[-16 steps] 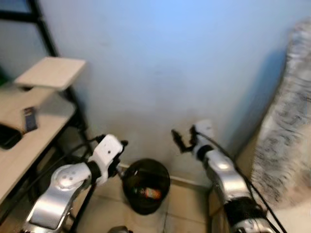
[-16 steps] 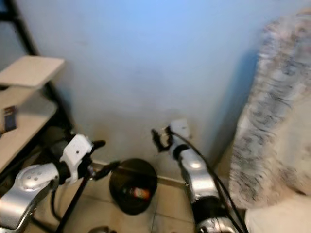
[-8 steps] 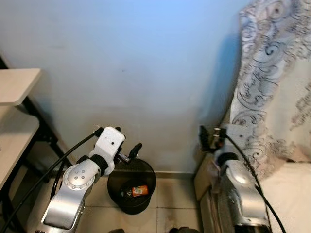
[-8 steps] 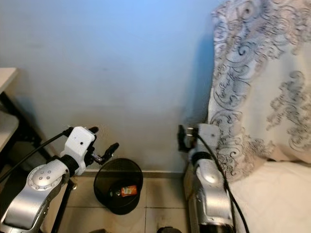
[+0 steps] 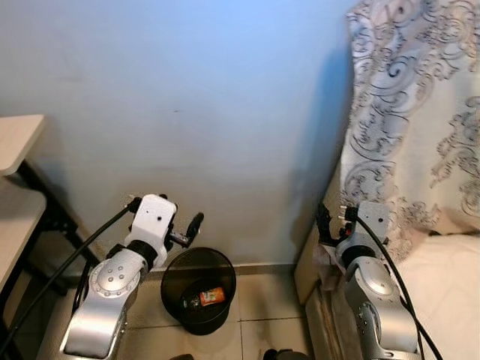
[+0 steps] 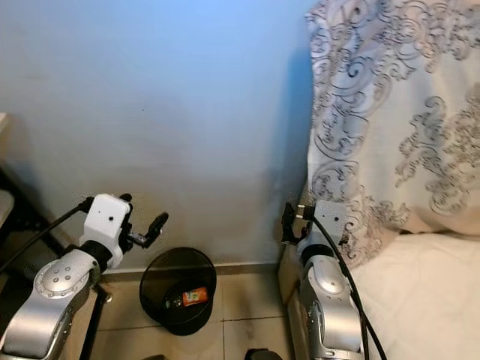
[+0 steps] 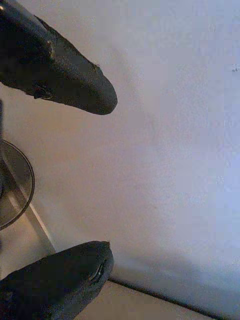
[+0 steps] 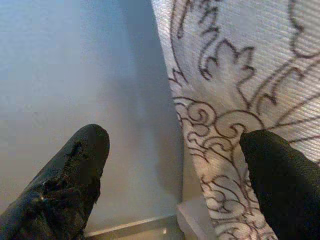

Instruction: Clean up the room

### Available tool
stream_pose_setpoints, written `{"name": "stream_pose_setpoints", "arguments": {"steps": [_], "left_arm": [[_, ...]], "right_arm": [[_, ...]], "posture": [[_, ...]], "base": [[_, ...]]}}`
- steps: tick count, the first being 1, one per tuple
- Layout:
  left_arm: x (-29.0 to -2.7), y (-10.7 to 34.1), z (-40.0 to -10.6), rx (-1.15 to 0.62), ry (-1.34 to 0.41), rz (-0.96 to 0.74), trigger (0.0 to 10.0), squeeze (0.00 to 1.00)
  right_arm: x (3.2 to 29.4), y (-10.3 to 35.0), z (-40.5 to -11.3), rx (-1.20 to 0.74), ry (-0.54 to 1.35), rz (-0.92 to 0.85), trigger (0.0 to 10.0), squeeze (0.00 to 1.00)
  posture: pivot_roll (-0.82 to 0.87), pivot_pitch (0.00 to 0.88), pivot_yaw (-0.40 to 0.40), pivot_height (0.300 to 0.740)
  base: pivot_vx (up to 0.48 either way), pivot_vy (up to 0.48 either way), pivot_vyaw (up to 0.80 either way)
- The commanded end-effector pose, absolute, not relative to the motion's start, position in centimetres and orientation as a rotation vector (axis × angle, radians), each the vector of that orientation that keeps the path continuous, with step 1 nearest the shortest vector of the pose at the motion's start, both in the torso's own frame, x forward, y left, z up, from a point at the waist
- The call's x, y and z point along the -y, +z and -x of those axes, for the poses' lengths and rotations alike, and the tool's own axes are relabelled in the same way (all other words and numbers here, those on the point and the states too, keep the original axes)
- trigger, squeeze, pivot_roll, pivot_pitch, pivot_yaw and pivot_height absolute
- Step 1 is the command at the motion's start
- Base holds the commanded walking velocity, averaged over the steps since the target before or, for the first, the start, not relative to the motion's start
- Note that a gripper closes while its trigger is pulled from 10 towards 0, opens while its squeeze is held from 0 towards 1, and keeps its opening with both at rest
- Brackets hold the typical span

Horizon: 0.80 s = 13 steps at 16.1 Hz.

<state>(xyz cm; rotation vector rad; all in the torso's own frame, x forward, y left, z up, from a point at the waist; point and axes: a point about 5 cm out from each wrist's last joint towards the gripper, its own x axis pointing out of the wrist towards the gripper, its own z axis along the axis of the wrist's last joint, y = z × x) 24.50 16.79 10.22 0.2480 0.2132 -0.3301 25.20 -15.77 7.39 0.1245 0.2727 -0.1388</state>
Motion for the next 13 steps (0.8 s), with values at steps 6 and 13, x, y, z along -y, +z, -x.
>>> {"name": "stream_pose_setpoints", "arguments": {"steps": [6,13], "left_arm": [[-17.57,10.29,-24.78,-0.212,-0.287,-0.271,10.0,0.00],[-17.50,10.27,-24.98,-0.199,-0.262,-0.250,10.0,0.00]], "right_arm": [[15.56,7.93,-25.03,-0.272,-0.151,-0.122,10.0,0.00],[15.67,7.91,-25.09,-0.282,-0.151,-0.110,10.0,0.00]], "posture": [[0.07,0.000,0.041,0.740],[0.07,0.000,0.031,0.740]], "base": [[0.000,0.000,-0.60],[0.000,0.000,-0.61]]}}
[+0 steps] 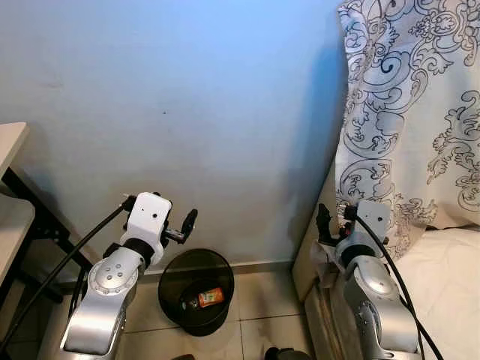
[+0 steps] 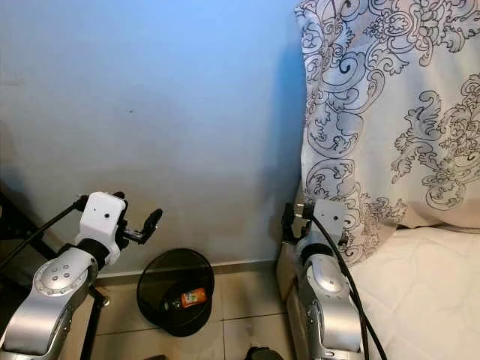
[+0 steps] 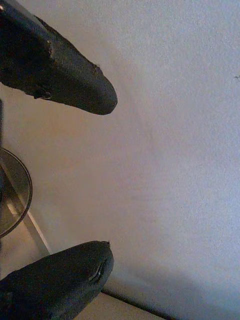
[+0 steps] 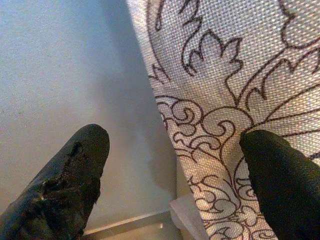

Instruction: Clean up the room

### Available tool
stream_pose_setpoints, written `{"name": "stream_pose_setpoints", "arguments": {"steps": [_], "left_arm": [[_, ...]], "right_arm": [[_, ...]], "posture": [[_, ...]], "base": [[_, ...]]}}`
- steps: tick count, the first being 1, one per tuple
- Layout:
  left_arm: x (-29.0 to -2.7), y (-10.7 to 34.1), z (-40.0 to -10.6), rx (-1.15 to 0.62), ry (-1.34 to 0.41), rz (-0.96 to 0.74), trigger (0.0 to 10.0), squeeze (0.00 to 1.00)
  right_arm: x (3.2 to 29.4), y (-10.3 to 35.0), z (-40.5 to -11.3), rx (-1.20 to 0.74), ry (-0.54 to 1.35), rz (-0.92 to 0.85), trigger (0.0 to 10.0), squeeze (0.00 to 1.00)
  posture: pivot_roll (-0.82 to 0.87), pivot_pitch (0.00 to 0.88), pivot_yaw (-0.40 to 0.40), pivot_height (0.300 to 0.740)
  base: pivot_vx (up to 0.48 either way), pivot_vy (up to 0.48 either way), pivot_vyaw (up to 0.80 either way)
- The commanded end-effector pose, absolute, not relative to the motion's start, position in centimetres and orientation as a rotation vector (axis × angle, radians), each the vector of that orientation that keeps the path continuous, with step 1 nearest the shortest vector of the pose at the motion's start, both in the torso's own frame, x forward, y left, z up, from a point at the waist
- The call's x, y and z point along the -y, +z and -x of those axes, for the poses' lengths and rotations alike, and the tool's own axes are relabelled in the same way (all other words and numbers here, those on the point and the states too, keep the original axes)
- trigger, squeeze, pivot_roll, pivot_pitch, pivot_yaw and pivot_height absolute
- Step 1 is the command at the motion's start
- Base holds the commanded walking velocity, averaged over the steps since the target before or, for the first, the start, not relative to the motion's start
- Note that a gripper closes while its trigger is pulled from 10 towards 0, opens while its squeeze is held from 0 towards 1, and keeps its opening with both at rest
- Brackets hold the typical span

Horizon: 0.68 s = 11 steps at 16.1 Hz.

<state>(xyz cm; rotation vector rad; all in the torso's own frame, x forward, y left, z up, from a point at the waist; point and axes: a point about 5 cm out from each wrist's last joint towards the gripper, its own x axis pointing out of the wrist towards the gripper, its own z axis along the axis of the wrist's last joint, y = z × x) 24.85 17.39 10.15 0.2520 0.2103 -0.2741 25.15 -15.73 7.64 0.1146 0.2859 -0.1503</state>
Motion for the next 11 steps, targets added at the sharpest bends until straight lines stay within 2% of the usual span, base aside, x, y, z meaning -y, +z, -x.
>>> {"name": "stream_pose_setpoints", "arguments": {"steps": [1,4,7,8,11], "left_arm": [[-17.49,10.28,-24.98,-0.198,-0.262,-0.248,10.0,0.00],[-17.37,10.39,-24.96,-0.184,-0.266,-0.259,10.0,0.00],[-17.22,10.39,-24.93,-0.182,-0.268,-0.263,10.0,0.00],[-17.34,10.14,-24.90,-0.208,-0.258,-0.243,10.0,0.00],[-17.47,10.06,-24.95,-0.214,-0.256,-0.238,10.0,0.00]], "right_arm": [[15.67,7.90,-25.09,-0.283,-0.151,-0.110,10.0,0.00],[15.65,7.88,-25.15,-0.286,-0.147,-0.106,10.0,0.00],[15.63,7.90,-25.18,-0.286,-0.143,-0.099,10.0,0.00],[15.62,7.90,-25.21,-0.287,-0.142,-0.098,10.0,0.00],[15.57,7.87,-25.27,-0.290,-0.142,-0.097,10.0,0.00]], "posture": [[0.07,0.000,0.031,0.740],[0.08,0.000,0.026,0.740],[0.08,0.000,0.023,0.740],[0.08,0.000,0.021,0.740],[0.08,0.000,0.019,0.740]], "base": [[0.000,0.000,-0.61],[0.000,0.000,-0.61],[0.000,-0.480,-0.61],[0.000,0.000,-0.61],[0.000,0.480,-0.61]]}}
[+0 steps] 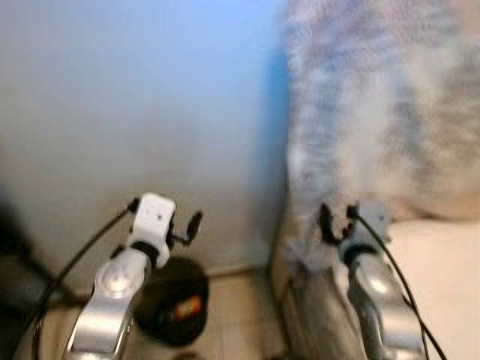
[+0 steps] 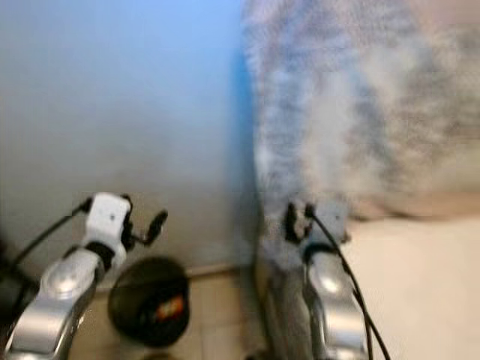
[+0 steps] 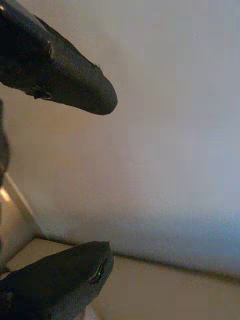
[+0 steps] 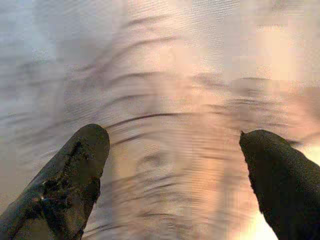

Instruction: Clean up the room

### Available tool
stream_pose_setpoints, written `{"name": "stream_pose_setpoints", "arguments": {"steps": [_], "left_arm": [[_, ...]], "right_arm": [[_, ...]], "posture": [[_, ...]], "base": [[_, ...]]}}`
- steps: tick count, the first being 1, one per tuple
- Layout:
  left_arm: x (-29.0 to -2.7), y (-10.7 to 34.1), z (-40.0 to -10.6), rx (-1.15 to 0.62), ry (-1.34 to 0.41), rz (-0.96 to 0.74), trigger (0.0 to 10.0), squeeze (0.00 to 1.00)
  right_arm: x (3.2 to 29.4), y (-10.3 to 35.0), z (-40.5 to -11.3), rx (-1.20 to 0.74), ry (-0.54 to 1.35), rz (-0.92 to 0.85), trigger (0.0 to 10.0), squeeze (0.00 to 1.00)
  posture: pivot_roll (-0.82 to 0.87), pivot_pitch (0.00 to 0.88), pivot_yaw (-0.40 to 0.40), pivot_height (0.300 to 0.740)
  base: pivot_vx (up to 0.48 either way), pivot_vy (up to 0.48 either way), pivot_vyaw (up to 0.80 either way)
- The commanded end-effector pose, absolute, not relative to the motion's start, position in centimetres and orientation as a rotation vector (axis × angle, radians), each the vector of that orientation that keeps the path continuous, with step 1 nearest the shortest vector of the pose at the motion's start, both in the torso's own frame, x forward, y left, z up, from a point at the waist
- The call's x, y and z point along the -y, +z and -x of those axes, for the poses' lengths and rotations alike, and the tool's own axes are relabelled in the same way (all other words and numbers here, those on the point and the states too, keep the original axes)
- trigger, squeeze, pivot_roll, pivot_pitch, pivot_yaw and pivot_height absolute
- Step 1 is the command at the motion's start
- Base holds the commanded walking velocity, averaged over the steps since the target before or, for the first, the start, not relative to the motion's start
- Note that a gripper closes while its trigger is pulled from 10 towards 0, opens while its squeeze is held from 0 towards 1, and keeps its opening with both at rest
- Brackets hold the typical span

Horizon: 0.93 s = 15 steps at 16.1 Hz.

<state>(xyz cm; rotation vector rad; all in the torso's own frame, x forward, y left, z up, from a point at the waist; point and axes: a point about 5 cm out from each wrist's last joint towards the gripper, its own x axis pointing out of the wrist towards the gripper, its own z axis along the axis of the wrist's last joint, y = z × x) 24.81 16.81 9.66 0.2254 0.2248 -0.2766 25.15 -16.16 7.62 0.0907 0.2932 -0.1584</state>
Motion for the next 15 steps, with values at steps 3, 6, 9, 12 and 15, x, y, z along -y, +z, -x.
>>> {"name": "stream_pose_setpoints", "arguments": {"steps": [3,6,9,12,15], "left_arm": [[-17.39,10.30,-25.03,-0.195,-0.258,-0.277,10.0,0.00],[-17.56,10.23,-25.14,-0.205,-0.244,-0.273,10.0,0.00],[-17.47,10.18,-25.15,-0.203,-0.252,-0.275,10.0,0.00],[-17.52,10.21,-25.29,-0.201,-0.251,-0.265,10.0,0.00],[-17.86,9.93,-25.40,-0.206,-0.208,-0.214,10.0,0.00]], "right_arm": [[15.52,7.82,-25.31,-0.292,-0.142,-0.096,10.0,0.00],[15.54,7.76,-25.30,-0.293,-0.146,-0.098,10.0,0.00],[15.50,7.80,-25.37,-0.290,-0.148,-0.099,10.0,0.00],[15.53,7.98,-25.52,-0.278,-0.152,-0.091,10.0,0.00],[15.85,8.44,-25.95,-0.252,-0.154,-0.048,10.0,0.00]], "posture": [[0.08,0.000,0.020,0.740],[0.08,0.000,0.022,0.740],[0.08,0.000,0.023,0.740],[0.08,0.000,0.023,0.740],[0.08,0.000,0.019,0.740]], "base": [[0.000,-0.320,-0.61],[0.000,-0.097,-0.61],[0.000,0.000,-0.61],[0.000,0.000,-0.61],[0.000,0.000,-0.61]]}}
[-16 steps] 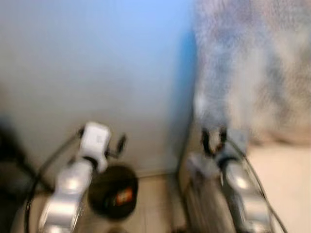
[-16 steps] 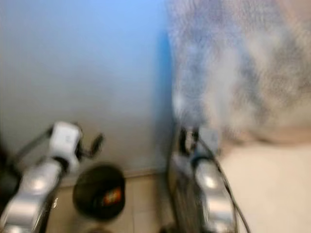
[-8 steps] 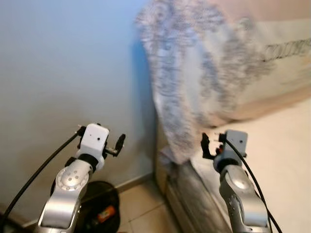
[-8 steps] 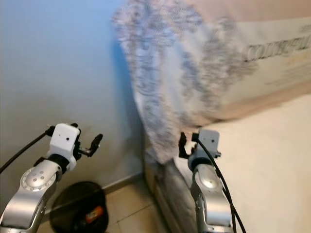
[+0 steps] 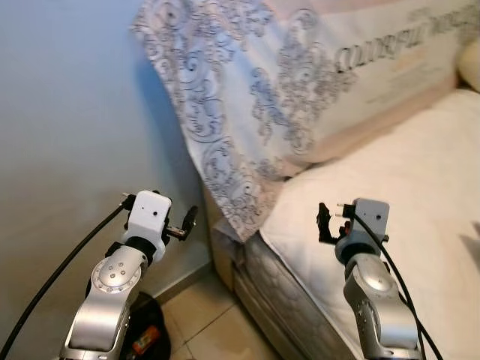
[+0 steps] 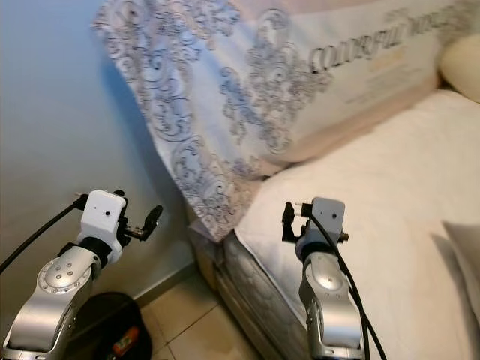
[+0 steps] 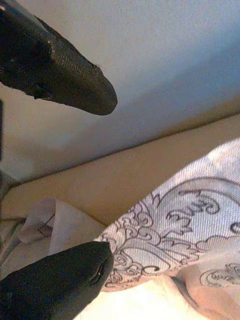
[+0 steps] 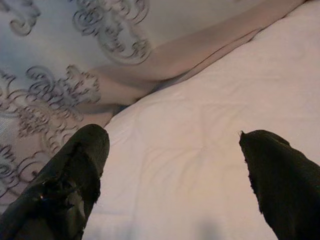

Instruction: Clean up the room

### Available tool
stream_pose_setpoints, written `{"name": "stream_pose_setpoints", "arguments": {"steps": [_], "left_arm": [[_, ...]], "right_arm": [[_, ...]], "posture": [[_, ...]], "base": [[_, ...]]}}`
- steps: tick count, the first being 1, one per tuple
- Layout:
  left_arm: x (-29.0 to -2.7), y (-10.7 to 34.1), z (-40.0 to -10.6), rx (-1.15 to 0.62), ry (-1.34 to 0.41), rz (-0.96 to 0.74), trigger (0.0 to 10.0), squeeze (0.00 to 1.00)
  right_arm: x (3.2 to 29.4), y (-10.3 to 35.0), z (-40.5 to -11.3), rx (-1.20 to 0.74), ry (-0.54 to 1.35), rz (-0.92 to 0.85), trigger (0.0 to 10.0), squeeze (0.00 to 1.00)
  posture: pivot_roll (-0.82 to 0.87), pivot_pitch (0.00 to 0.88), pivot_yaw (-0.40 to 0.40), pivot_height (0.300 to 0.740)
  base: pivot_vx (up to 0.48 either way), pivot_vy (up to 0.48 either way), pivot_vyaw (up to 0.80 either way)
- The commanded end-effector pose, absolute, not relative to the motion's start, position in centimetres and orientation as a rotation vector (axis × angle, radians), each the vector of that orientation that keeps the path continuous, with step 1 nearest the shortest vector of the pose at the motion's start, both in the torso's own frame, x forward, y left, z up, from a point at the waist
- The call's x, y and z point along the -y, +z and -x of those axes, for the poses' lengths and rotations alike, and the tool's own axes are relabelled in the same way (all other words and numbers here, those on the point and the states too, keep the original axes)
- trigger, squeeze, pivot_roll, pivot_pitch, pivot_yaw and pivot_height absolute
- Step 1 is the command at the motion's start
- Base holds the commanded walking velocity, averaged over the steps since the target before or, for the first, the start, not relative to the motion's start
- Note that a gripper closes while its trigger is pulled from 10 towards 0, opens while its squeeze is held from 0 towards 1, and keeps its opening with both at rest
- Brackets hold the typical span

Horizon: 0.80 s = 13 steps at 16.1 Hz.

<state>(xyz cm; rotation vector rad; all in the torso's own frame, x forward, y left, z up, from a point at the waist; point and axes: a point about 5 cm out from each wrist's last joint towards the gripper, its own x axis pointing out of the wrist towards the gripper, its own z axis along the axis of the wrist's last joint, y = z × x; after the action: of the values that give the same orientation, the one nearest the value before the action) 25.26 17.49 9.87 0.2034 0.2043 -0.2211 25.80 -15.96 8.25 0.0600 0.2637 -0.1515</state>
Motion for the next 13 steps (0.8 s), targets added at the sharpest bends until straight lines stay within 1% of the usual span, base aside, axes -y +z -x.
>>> {"name": "stream_pose_setpoints", "arguments": {"steps": [1,3,6,10,13], "left_arm": [[-18.20,9.70,-25.39,-0.211,-0.173,-0.178,10.0,0.00],[-18.38,9.52,-25.45,-0.213,-0.151,-0.173,10.0,0.00],[-18.18,9.58,-25.55,-0.203,-0.155,-0.183,10.0,0.00],[-17.49,10.26,-25.88,-0.161,-0.171,-0.189,10.0,0.00],[-17.40,10.21,-25.87,-0.161,-0.173,-0.192,10.0,0.00]], "right_arm": [[16.28,8.67,-26.38,-0.246,-0.156,-0.034,10.0,0.00],[16.66,8.82,-26.77,-0.247,-0.138,0.009,10.0,0.00],[16.93,8.87,-26.88,-0.246,-0.146,0.005,10.0,0.00],[16.09,8.93,-26.77,-0.245,-0.128,0.000,10.0,0.00],[16.15,8.89,-26.65,-0.244,-0.131,0.000,10.0,0.00]], "posture": [[0.08,0.000,0.012,0.740],[0.08,0.000,-0.001,0.740],[0.09,0.000,-0.012,0.740],[0.09,0.000,-0.020,0.740],[0.08,0.000,-0.019,0.740]], "base": [[0.000,0.000,-0.61],[0.000,0.000,-0.61],[0.000,0.000,-0.61],[0.000,0.000,-0.61],[0.000,-0.295,-0.61]]}}
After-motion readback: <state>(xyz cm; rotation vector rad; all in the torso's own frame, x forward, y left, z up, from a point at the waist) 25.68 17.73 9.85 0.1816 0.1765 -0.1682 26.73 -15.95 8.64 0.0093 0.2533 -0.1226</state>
